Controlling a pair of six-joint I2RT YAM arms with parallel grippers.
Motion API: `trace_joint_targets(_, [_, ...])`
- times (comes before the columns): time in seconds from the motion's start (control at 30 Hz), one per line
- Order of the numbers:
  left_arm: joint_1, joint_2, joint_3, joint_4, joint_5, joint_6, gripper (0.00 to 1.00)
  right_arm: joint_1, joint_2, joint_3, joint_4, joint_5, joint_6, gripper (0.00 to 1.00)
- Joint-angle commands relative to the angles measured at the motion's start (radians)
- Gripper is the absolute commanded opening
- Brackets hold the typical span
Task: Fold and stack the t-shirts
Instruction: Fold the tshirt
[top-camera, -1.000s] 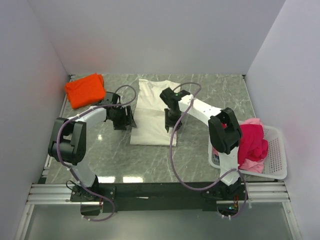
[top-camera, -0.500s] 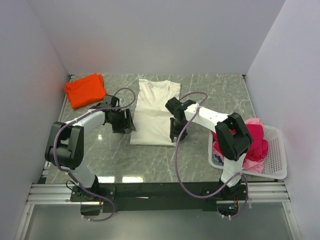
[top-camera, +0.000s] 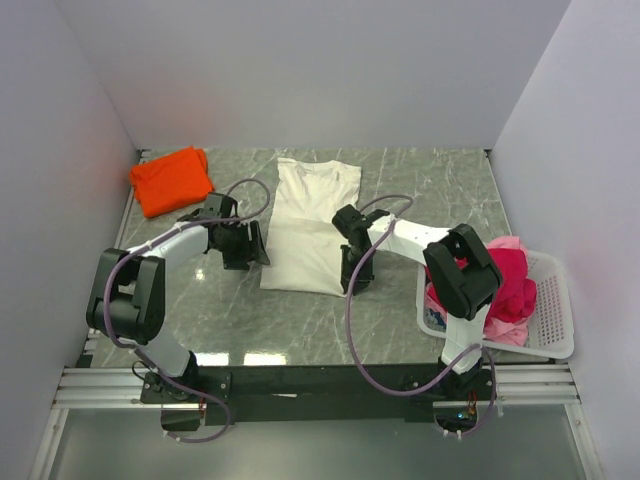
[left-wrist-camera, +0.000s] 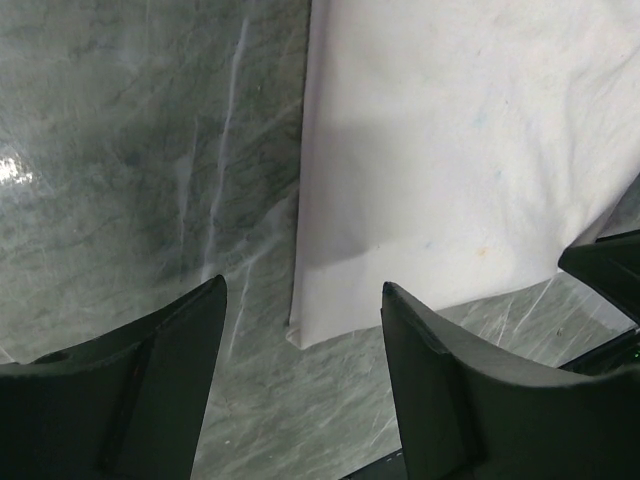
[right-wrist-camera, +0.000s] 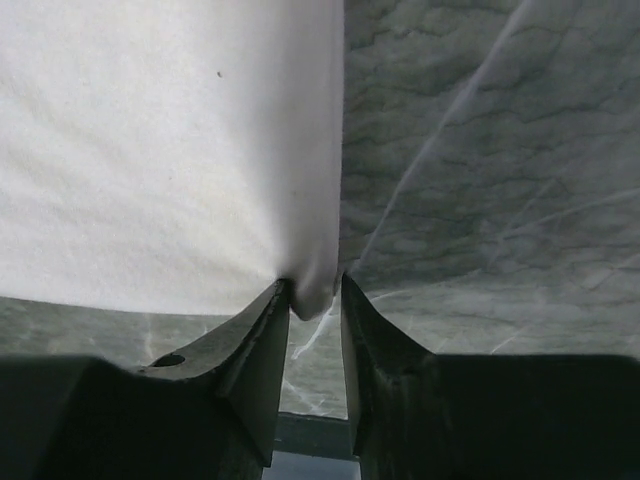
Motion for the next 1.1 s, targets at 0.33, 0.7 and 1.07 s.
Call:
trace_joint_targets(0.33, [-0.034, -0.075, -0.067, -0.043, -0.061, 0.007, 0.65, 0.008, 0.009, -0.088, 0.088, -0.066, 0.012, 0.03])
trace_joint_targets(0.7, [-0.046, -0.079, -0.086, -0.047, -0.070, -0.007, 0.48, 0.006, -0.027, -0.137, 0.107, -0.054, 0.031, 0.01])
trace_joint_targets(1.07, [-0.073, -0.004, -0.076, -0.084, -0.087, -0.002, 0.37, 0.006, -0.045, -0.154, 0.114, -0.048, 0.041, 0.01])
